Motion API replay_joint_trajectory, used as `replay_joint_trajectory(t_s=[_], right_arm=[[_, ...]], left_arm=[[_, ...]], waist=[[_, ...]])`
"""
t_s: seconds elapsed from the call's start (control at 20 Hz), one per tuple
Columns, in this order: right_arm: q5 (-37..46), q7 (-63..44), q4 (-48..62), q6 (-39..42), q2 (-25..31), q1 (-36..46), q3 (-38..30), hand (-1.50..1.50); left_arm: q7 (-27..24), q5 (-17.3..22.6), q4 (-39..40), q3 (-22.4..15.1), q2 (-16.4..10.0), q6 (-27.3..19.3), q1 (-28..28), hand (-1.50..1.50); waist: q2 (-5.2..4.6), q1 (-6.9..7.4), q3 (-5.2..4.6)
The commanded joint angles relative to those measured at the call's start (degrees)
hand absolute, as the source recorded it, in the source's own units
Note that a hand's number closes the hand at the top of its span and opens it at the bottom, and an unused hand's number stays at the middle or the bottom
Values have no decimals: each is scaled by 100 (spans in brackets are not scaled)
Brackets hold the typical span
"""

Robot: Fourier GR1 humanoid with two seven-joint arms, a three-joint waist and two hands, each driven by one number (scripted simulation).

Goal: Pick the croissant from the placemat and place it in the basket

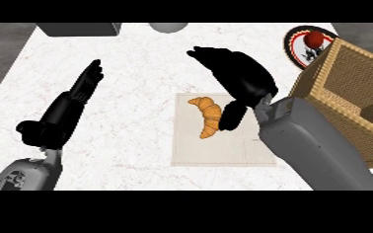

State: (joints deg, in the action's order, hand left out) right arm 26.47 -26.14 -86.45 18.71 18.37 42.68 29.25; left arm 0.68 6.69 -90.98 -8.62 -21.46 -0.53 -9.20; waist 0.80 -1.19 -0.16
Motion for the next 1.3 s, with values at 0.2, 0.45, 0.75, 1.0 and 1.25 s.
replay_joint_trajectory(t_s=[0.2,0.45,0.75,1.0,1.25], right_arm=[[-1475,-1619,-1550,2146,441,-53,-834,-150],[-1592,-1820,-2162,2404,535,-659,-1362,-150],[-457,-1287,-1906,1739,-59,-1126,-943,-150],[-74,-231,-1498,1416,-142,-1510,-1158,-150],[638,715,-1126,637,-278,-2277,-730,-150]], left_arm=[[22,91,363,330,-58,267,-416,0],[-354,-338,99,170,204,216,121,0],[349,-195,-549,286,237,425,202,0],[103,-475,-405,205,499,439,269,0],[127,-307,338,606,417,671,-402,0]], waist=[[-53,7,12],[-68,91,14],[-74,162,18],[-80,145,18],[-88,91,18]])
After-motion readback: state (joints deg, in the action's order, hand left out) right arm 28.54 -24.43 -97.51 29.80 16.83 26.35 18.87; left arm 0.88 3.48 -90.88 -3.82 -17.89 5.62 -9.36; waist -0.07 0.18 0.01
